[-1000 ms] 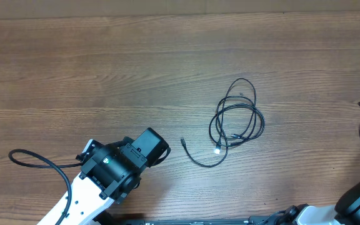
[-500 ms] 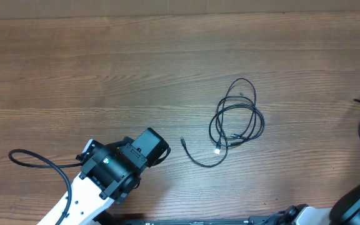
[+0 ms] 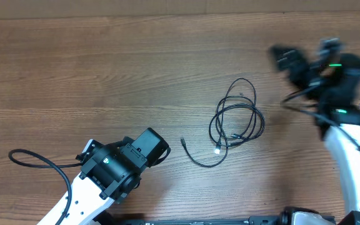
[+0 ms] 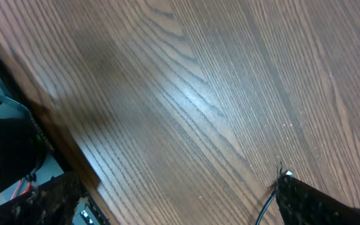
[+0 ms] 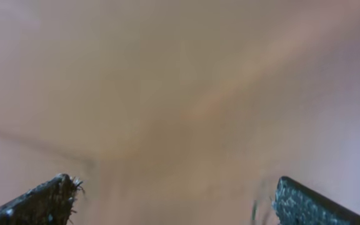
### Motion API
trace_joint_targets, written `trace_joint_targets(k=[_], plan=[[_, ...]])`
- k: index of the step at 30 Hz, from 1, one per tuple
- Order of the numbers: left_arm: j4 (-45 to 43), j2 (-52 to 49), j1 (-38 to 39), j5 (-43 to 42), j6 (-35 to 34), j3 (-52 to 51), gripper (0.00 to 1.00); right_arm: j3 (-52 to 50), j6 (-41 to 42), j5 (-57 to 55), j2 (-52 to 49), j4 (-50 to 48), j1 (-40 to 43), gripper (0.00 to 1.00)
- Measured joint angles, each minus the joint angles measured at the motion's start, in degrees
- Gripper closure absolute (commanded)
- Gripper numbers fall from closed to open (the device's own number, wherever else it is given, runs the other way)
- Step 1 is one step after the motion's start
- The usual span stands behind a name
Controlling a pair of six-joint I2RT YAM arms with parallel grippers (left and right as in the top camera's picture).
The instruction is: Untangle cables
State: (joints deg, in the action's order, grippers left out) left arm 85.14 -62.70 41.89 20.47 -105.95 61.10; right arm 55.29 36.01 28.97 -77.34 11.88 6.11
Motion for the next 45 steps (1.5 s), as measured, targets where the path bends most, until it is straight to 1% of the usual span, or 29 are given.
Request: trace_joint_targets(k=[1, 3, 6, 8, 9, 10, 11, 13, 16, 20, 24, 31, 32, 34, 35, 36, 38, 43, 44, 45], plan=[[0.0, 0.0, 0.0, 0.0, 0.0, 0.0, 0.0, -0.1, 0.1, -4.1, -0.4, 4.0, -3.8, 0.0], [0.0, 0.0, 0.0, 0.0, 0.0, 0.0, 0.0, -0.2, 0.4, -11.8, -1.1, 8.9, -9.9, 0.0], [0.0, 0.0, 0.0, 0.0, 0.0, 0.0, 0.0, -0.2, 0.7, -21.3, -3.1, 11.6, -17.7, 0.0], [0.0, 0.0, 0.0, 0.0, 0.0, 0.0, 0.0, -0.2, 0.3, -24.7, -5.3, 11.8, -21.2, 0.0], [0.0, 0.0, 0.0, 0.0, 0.0, 0.0, 0.0, -0.2, -0.2, -25.7, -6.6, 11.7, -22.7, 0.02], [0.0, 0.0, 0.0, 0.0, 0.0, 0.0, 0.0, -0.2, -0.7, -26.7, -8.0, 11.6, -24.0, 0.07], [0.0, 0.0, 0.0, 0.0, 0.0, 0.0, 0.0, -0.2, -1.4, -27.8, -10.3, 11.6, -25.6, 0.16], [0.0, 0.0, 0.0, 0.0, 0.0, 0.0, 0.0, -0.2, -2.1, -28.5, -12.6, 11.4, -26.5, 0.24], [0.0, 0.0, 0.0, 0.0, 0.0, 0.0, 0.0, -0.2, -2.3, -29.4, -15.5, 10.3, -26.6, 0.26], [0.0, 0.0, 0.0, 0.0, 0.0, 0.0, 0.0, -0.2, -2.6, -29.6, -17.9, 9.3, -26.4, 0.33], [0.0, 0.0, 0.0, 0.0, 0.0, 0.0, 0.02, -0.2, -2.8, -26.9, -19.7, 7.1, -26.4, 0.36], [0.0, 0.0, 0.0, 0.0, 0.0, 0.0, 0.0, -0.2, -3.0, -22.0, -26.2, 2.5, -26.4, 0.48], [0.0, 0.0, 0.0, 0.0, 0.0, 0.0, 0.0, -0.2, -3.1, -21.5, -26.9, 1.8, -26.4, 0.51], [0.0, 0.0, 0.0, 0.0, 0.0, 0.0, 0.0, -0.1, -3.3, -20.6, -27.2, 1.1, -26.4, 0.62], [0.0, 0.0, 0.0, 0.1, 0.0, 0.0, 0.0, -0.1, -3.3, -20.1, -27.4, 1.2, -26.4, 0.69], [0.0, 0.0, 0.0, 0.1, 0.0, 0.0, 0.0, -0.1, -3.4, -19.9, -27.6, 1.2, -26.4, 0.73], [0.0, 0.0, 0.0, 0.2, 0.0, 0.0, 0.0, -0.1, -3.0, -19.3, -28.0, 1.0, -26.4, 0.75], [0.0, 0.0, 0.0, 0.2, 0.0, 0.0, 0.0, -0.1, -3.0, -18.7, -28.1, 1.1, -26.4, 0.73], [0.0, 0.0, 0.0, 0.2, 0.0, 0.0, 0.0, -0.1, -3.0, -18.7, -28.1, 1.2, -26.4, 0.75], [0.0, 0.0, 0.0, 0.2, 0.0, 0.0, 0.0, -0.1, -3.0, -18.7, -28.1, 1.2, -26.4, 0.79]])
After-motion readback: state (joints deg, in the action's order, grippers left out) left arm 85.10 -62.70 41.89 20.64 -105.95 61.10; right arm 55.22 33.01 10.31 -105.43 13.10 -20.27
